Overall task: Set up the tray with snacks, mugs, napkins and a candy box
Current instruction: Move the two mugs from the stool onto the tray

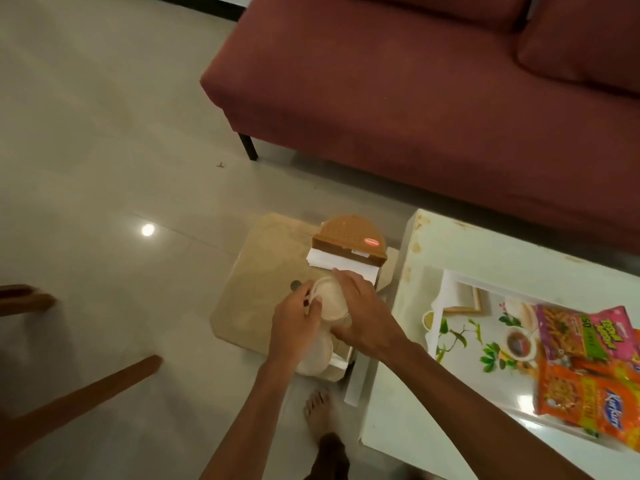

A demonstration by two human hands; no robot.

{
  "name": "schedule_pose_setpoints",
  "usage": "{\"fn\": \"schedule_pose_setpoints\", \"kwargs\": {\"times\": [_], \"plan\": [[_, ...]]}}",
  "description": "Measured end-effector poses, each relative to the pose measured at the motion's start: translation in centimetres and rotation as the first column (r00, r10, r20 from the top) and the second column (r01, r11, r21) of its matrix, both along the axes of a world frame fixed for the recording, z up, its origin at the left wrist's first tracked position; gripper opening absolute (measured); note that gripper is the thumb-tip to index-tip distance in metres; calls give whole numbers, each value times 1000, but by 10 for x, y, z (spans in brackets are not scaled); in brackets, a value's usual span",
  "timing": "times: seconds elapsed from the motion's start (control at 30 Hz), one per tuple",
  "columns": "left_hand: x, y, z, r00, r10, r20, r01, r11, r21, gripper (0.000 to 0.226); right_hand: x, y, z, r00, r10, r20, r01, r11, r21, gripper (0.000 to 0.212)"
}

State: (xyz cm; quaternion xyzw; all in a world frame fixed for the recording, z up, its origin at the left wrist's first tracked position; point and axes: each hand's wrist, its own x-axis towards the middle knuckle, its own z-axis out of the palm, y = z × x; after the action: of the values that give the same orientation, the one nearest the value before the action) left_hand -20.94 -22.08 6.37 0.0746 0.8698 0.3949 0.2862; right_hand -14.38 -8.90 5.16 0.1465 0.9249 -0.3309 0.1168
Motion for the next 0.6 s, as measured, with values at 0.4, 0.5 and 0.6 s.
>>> {"fn": "schedule_pose_setpoints", "kwargs": {"times": [0.4,0.5,0.6], "plan": [[-2,11,3,996,41,-77,-35,997,73,34,-1,3,-14,963,-241,-121,218,960,-178,91],[8,21,13,989,104,-103,-84,980,182,32,12,9,2,915,-358,-188,323,927,-191,92],[30,42,25,983,137,-120,-106,966,235,35,34,22,22,851,-473,-227,434,878,-203,90]]}}
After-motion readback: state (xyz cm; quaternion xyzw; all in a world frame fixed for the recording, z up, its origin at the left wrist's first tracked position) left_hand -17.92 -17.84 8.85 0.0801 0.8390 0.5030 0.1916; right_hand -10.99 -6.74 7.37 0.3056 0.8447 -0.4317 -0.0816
